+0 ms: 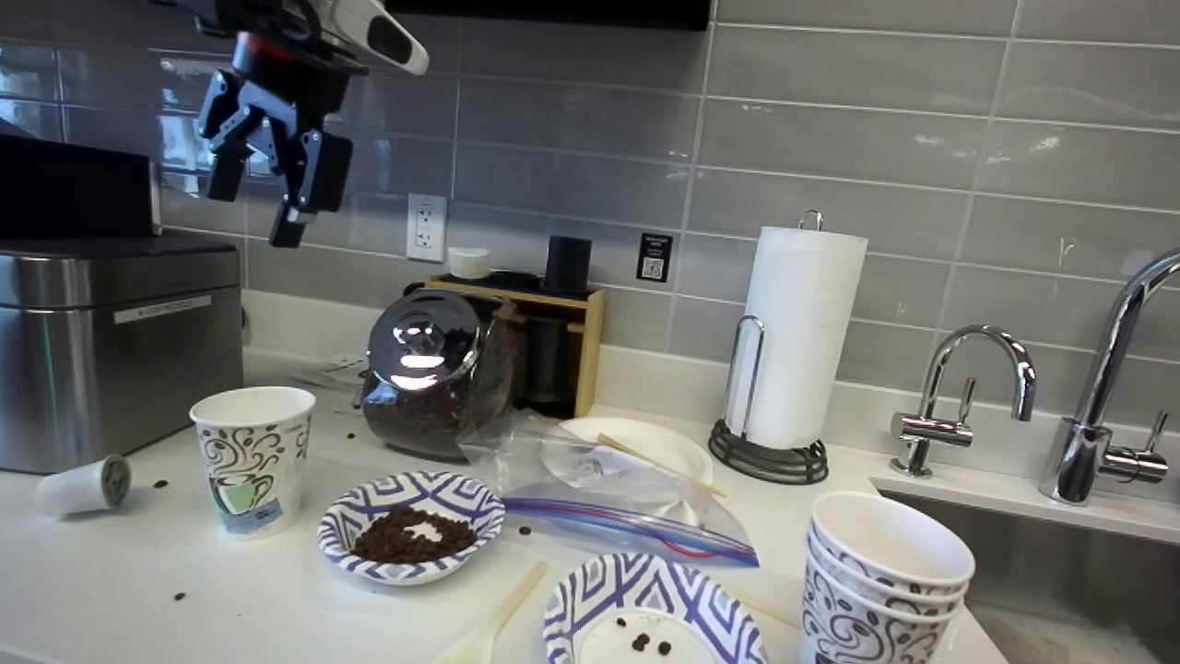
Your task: Open the bin
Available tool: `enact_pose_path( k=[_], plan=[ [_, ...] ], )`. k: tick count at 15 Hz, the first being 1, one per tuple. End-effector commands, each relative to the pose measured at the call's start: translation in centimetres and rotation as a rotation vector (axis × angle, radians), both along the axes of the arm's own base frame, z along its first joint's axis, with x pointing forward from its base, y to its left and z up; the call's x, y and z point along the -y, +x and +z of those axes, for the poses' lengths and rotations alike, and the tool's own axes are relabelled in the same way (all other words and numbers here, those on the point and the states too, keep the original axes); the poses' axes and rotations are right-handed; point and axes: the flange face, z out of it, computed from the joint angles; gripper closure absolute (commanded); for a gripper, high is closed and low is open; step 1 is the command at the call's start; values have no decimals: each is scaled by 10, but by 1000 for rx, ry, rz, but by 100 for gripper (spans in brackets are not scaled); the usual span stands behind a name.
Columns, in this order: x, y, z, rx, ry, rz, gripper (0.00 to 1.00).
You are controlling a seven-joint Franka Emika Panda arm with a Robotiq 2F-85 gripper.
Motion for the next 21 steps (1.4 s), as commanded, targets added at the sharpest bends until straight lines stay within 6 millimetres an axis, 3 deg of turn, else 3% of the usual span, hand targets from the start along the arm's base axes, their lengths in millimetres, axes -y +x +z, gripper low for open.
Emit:
enact_pose_path(
  k=[1, 2, 3, 5, 11, 16, 21],
  plan=[
    [-43, -2, -12, 66, 113, 147, 0],
    [-53, -4, -14, 74, 143, 194, 0],
    [-40, -4, -4, 52, 86, 130, 0],
    [-53, -6, -9, 60, 114, 179, 0],
    [-52, -4, -11, 64, 121, 194, 0],
    [-76, 6, -8, 177, 207, 206, 0],
    [-98, 15, -21, 162, 395, 289, 0]
  ],
)
